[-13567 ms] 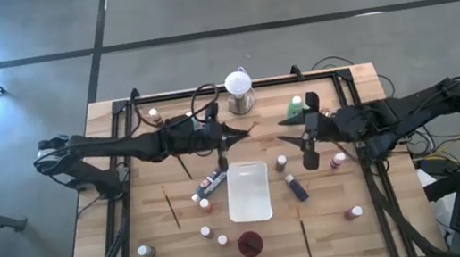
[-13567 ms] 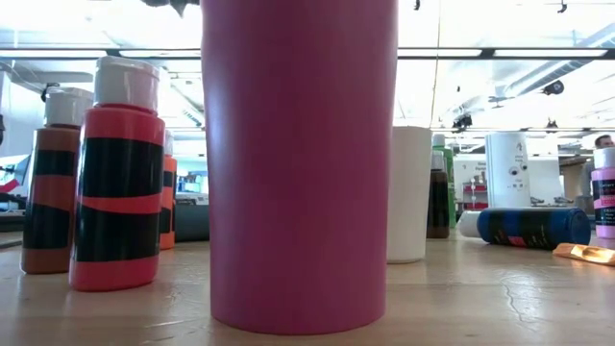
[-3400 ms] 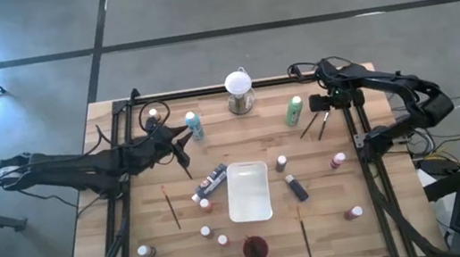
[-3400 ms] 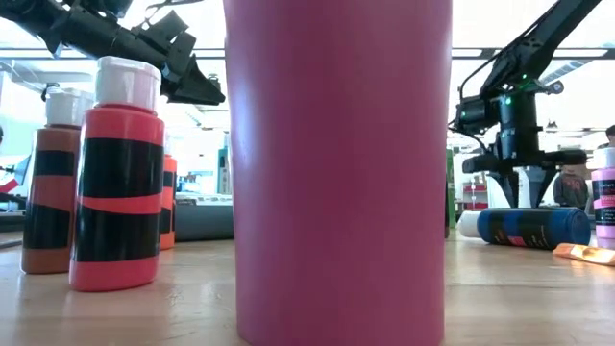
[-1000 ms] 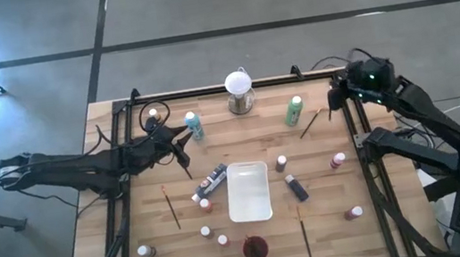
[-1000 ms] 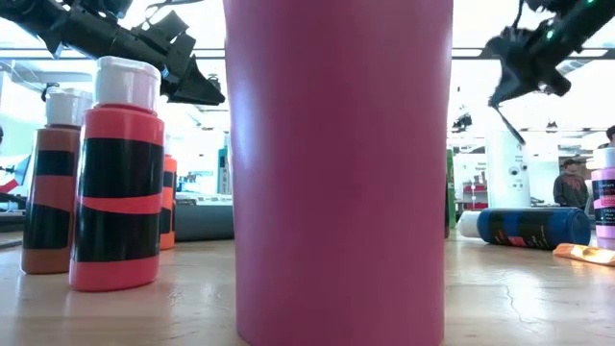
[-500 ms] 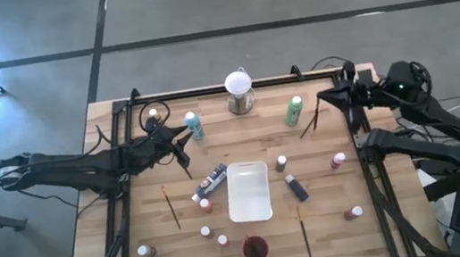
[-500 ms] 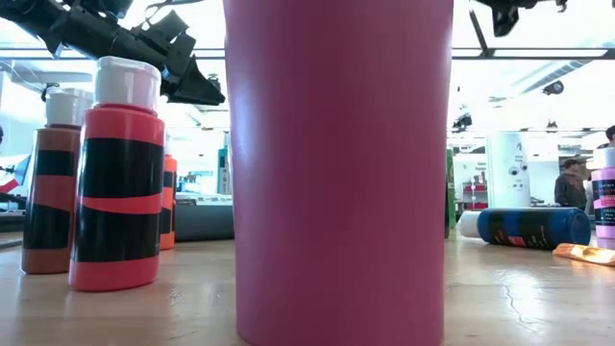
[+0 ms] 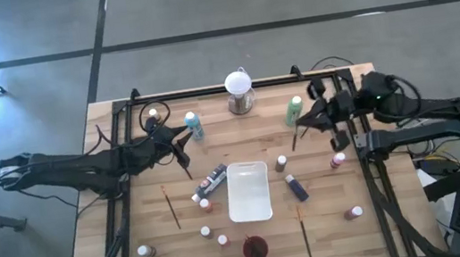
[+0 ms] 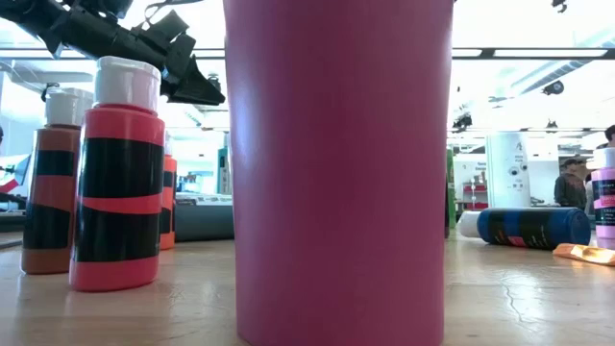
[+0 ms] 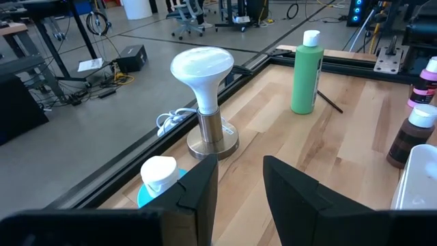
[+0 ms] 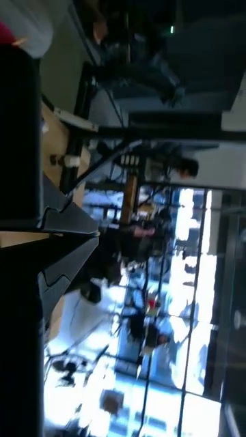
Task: Pick & Place Paint Supplies
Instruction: Put the silver paint brush into the red cup
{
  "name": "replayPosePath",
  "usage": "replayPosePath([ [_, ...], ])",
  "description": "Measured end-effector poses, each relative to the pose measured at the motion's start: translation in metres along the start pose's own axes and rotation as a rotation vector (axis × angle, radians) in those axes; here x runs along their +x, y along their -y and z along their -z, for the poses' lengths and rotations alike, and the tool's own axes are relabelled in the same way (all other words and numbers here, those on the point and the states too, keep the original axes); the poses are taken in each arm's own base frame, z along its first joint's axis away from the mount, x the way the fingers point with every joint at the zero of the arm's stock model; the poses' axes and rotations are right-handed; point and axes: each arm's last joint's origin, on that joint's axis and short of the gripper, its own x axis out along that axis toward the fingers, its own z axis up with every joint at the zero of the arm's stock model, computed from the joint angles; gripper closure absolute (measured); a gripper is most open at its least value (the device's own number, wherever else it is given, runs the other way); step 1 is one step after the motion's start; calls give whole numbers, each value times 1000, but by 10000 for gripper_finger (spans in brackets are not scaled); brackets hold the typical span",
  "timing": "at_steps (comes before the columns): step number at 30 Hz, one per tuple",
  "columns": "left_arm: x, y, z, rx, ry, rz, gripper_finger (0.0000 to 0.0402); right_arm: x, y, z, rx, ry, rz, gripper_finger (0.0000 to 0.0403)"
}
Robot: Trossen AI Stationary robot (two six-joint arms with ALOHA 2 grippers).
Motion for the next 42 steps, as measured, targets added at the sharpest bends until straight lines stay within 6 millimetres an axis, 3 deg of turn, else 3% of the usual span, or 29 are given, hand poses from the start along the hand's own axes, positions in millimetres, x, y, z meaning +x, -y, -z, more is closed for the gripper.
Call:
replayPosePath([
  [9, 0, 0, 0, 0, 0, 0, 278, 45, -18, 10, -22, -3, -62, 395],
  [19, 0, 0, 0, 0, 0, 0, 278, 85, -50, 29, 8, 20, -179, 395],
  [32, 0, 0, 0, -9, 0, 0, 278, 115, -114, 52, -16, 71, -253, 395],
  [42, 0, 0, 0, -29, -1, 0, 278, 135, -146, 71, 2, 77, -287, 395],
])
